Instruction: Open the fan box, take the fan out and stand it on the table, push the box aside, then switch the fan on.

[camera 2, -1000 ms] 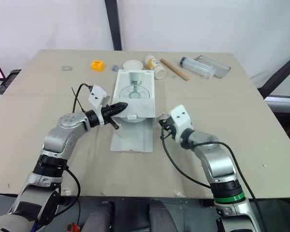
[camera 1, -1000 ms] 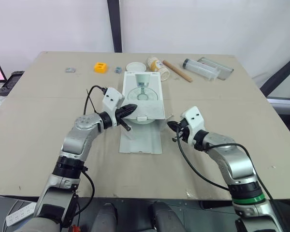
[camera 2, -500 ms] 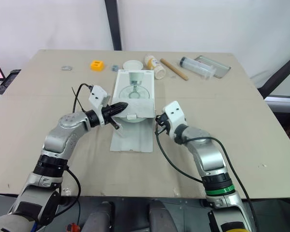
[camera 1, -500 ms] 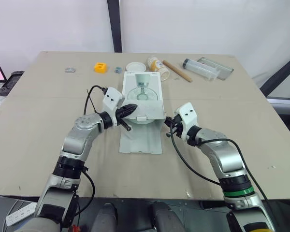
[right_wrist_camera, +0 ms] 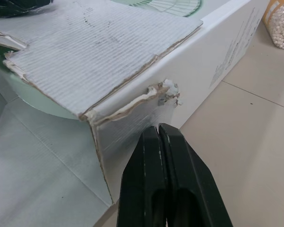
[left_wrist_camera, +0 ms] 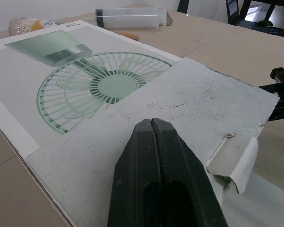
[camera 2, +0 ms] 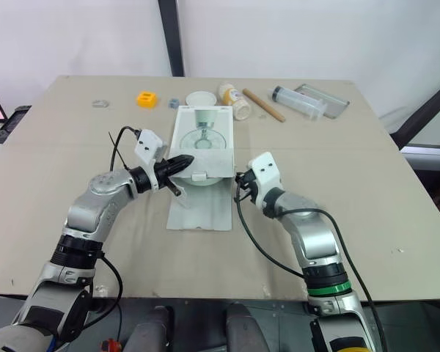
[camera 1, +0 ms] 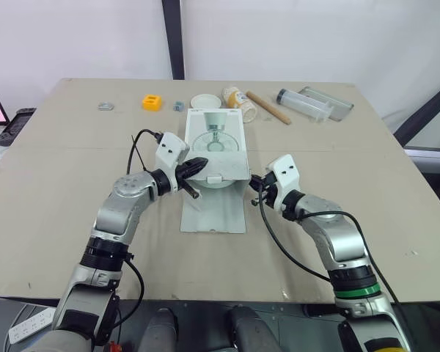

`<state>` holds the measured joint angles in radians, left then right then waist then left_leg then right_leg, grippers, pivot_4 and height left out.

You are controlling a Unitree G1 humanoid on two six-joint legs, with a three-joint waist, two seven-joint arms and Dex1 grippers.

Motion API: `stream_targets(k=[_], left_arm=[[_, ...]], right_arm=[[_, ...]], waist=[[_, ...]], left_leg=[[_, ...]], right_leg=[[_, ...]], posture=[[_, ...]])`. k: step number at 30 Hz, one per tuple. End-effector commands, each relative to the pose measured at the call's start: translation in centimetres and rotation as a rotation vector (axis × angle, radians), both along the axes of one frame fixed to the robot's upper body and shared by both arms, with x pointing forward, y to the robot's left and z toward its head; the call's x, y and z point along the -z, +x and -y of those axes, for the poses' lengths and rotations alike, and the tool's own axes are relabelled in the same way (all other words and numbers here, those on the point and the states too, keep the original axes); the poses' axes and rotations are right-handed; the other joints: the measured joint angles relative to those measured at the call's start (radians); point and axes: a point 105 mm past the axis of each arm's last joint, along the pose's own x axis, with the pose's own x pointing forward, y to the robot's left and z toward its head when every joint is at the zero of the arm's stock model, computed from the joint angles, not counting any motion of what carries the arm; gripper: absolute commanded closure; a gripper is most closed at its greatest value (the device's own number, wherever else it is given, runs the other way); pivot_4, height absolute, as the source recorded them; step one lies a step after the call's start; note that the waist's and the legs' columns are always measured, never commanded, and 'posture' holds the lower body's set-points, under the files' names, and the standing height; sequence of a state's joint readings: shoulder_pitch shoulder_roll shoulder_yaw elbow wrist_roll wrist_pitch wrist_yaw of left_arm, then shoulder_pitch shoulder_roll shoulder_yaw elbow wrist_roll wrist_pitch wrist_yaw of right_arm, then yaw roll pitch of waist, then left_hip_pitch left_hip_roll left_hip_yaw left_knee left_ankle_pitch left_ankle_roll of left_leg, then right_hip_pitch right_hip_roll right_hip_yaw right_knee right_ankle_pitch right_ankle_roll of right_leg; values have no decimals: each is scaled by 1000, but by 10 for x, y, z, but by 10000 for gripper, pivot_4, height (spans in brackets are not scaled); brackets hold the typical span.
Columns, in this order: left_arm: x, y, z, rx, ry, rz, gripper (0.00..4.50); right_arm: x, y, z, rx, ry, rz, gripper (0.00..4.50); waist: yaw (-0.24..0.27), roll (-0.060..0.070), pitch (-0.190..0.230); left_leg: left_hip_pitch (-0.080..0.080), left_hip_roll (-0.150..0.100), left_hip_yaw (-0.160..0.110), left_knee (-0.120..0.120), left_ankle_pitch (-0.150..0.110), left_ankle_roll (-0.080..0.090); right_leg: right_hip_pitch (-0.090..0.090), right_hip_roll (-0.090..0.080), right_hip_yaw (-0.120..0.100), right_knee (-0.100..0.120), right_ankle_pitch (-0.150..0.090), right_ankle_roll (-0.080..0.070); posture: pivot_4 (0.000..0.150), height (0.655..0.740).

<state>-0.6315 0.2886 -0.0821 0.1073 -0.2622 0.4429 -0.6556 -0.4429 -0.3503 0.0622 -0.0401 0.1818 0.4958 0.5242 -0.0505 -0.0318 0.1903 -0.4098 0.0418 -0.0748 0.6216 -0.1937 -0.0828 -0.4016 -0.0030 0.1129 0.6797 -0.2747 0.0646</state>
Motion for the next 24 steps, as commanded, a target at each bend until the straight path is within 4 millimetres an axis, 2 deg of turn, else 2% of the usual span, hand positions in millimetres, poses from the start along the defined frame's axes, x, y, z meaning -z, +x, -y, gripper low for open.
stream_targets(k=[1,9,12,20,24], left_arm=[[3,-3,5,15,13,-5,45000],[3,-3,3,8,13,-7,45000],[3,-3,2,4,13,-6,45000],[2,-4,1,2,6,-4,45000],[3,-5,1,4,5,-6,45000]], right_arm=[[-22,1,-8,-34,31,80,44811],[-20,2,-6,-33,39,77,44811],[-21,6,3,7,55,86,44811],[-54,18,27,68,128,206,44811],[-74,18,24,23,142,265,44811]], waist=[[0,0,0],[0,0,0],[0,0,0],[0,0,0],[0,0,0]], left_leg=[[0,0,0,0,0,0],[0,0,0,0,0,0],[0,0,0,0,0,0],[0,0,0,0,0,0],[0,0,0,0,0,0]], right_leg=[[0,0,0,0,0,0],[0,0,0,0,0,0],[0,0,0,0,0,0],[0,0,0,0,1,-1],[0,0,0,0,1,-1]], posture=[[1500,7400],[1500,7400],[1500,7400],[1500,7400],[1500,7400]])
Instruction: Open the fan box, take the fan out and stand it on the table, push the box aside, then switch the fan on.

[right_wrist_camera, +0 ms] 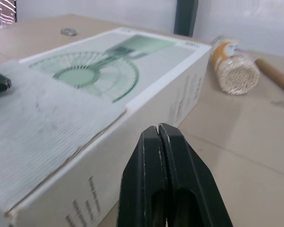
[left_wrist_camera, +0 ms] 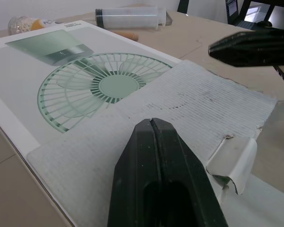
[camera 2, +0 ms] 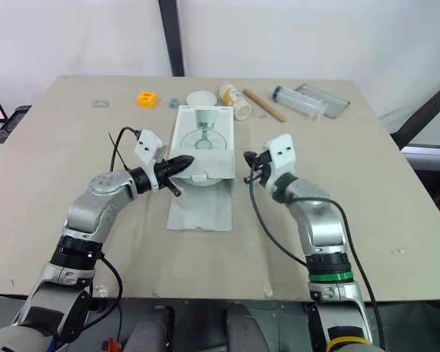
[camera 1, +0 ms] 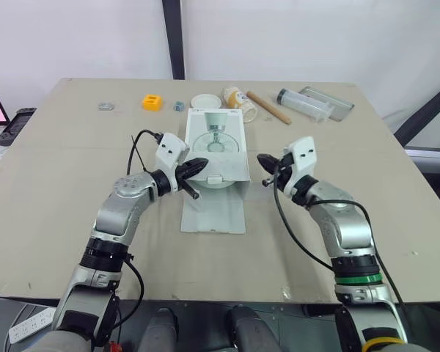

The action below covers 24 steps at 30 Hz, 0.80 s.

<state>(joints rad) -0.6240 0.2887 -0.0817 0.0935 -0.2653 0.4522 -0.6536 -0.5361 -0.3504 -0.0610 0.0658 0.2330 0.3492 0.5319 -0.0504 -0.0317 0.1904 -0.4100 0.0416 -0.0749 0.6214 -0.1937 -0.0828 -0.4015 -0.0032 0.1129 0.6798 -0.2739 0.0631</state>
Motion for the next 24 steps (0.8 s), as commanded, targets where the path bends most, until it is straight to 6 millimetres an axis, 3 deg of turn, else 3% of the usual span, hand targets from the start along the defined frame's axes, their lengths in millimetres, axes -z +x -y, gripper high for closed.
stream_targets(k=[1,6,11,16,24], left_arm=[[2,-3,2,3,7,-3,45000],[1,-2,1,0,6,-2,45000],[0,-2,1,-3,6,1,45000],[0,-2,1,-6,6,3,45000],[-2,-3,0,-5,8,11,45000]], right_arm=[[-35,-2,-3,-45,23,114,44811],[-41,-13,-31,-163,31,122,44811],[-11,-28,-59,-282,-15,6,44811],[16,-32,-60,-289,-40,-85,44811],[16,-28,-57,-267,-42,-86,44811]], waist=[[0,0,0],[0,0,0],[0,0,0],[1,0,0],[1,0,0]], left_leg=[[0,0,0,0,0,0],[0,0,0,0,0,0],[0,0,0,0,0,0],[0,0,0,0,0,0],[1,0,0,0,0,0]], right_leg=[[0,0,0,0,0,0],[0,0,0,0,0,0],[0,0,0,0,0,0],[0,0,0,0,0,0],[1,0,0,0,-1,1]], posture=[[1500,7400],[1500,7400],[1500,7400],[1500,7400],[1500,7400]])
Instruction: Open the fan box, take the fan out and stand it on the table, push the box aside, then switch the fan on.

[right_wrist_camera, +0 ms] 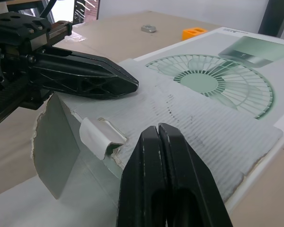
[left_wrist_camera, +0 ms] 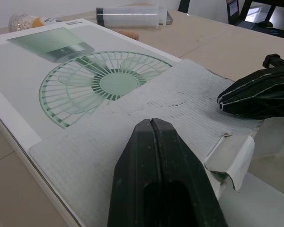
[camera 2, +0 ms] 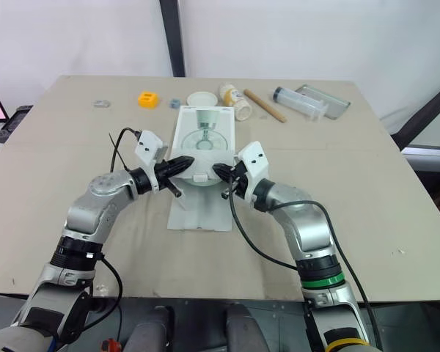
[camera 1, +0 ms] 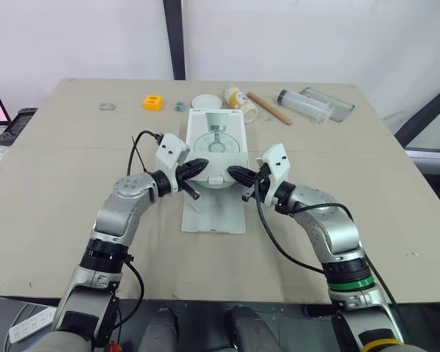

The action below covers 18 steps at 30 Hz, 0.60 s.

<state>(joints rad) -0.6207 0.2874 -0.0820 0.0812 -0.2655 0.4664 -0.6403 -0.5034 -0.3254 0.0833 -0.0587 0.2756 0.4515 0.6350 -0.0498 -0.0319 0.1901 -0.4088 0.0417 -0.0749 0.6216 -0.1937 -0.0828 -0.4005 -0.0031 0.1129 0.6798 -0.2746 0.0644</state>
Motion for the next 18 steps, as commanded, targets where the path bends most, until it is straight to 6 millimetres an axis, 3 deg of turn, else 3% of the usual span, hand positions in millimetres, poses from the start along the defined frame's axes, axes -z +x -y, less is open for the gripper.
stream_targets(k=[1,12,18], left_arm=[[-5,-4,0,11,7,22,45000],[-25,-34,15,230,-62,11,45000],[8,-49,25,281,125,-45,45000]], right_arm=[[3,1,2,8,-7,-8,44811],[4,3,2,14,-10,-1,44811],[4,3,1,10,-11,2,44811]], waist=[[0,0,0],[-1,0,0],[-2,0,0]], left_leg=[[0,0,0,0,0,0],[0,0,0,0,0,0],[0,0,0,0,0,0]], right_leg=[[0,0,0,0,0,0],[0,0,0,0,0,0],[0,0,0,0,0,1]], posture=[[1500,7400],[1500,7400],[1500,7400]])
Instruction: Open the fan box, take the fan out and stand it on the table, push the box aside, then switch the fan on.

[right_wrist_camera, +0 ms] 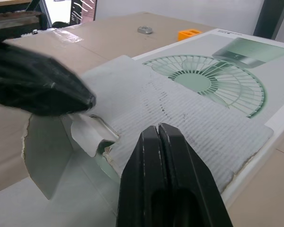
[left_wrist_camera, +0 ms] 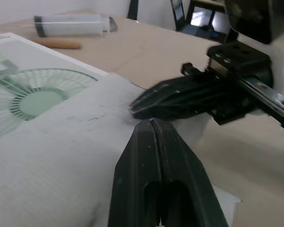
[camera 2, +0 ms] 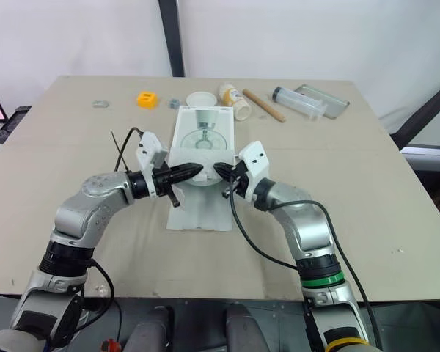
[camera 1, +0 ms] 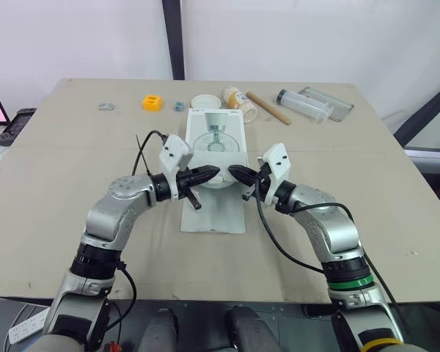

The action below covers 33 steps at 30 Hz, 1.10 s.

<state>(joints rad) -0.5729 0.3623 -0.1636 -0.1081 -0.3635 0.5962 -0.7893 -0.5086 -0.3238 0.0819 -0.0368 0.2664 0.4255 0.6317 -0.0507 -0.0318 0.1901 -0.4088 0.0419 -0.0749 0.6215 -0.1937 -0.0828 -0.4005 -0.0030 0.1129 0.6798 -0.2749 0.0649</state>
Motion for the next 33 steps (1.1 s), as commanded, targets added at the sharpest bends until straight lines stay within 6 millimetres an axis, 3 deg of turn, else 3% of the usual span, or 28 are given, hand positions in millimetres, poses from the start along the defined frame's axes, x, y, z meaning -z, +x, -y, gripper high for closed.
stream_targets(k=[1,5,11,15,19,24,33], left_arm=[[12,-7,2,14,94,10,45000],[24,-8,-6,9,178,-14,45000],[28,-11,-41,-6,298,-42,45000],[19,-3,-69,-82,322,-33,45000],[15,7,-85,-144,333,-24,45000],[9,26,-95,-260,295,27,45000],[7,59,-87,-464,171,67,45000]], right_arm=[[4,0,-1,-1,-9,-10,44811],[4,0,-1,-3,-9,-10,44811],[3,0,-1,-3,-8,-7,44811],[3,0,-1,-6,-10,-7,44811],[4,0,-2,-11,-11,-9,44811],[4,0,-3,-14,-11,-8,44811],[1,0,-2,-10,-12,1,44811]], waist=[[-1,0,0],[-1,0,0],[-2,0,0],[-4,0,0],[-4,0,0],[-3,0,0],[-1,0,0]], left_leg=[[0,0,0,0,0,0],[0,0,0,0,0,0],[0,1,0,0,0,0],[0,1,0,-1,0,0],[0,1,0,-1,0,0],[0,1,0,-1,0,0],[0,1,0,-1,0,0]], right_leg=[[0,0,0,0,0,0],[0,0,0,0,0,0],[0,1,0,0,0,0],[-1,1,0,0,0,-1],[-1,1,0,0,-1,-1],[-1,1,0,0,-1,-1],[-1,1,0,0,0,-1]], posture=[[1500,7400],[1500,7400],[1500,7400],[1500,7400],[1500,7400],[1500,7400],[1500,7400]])
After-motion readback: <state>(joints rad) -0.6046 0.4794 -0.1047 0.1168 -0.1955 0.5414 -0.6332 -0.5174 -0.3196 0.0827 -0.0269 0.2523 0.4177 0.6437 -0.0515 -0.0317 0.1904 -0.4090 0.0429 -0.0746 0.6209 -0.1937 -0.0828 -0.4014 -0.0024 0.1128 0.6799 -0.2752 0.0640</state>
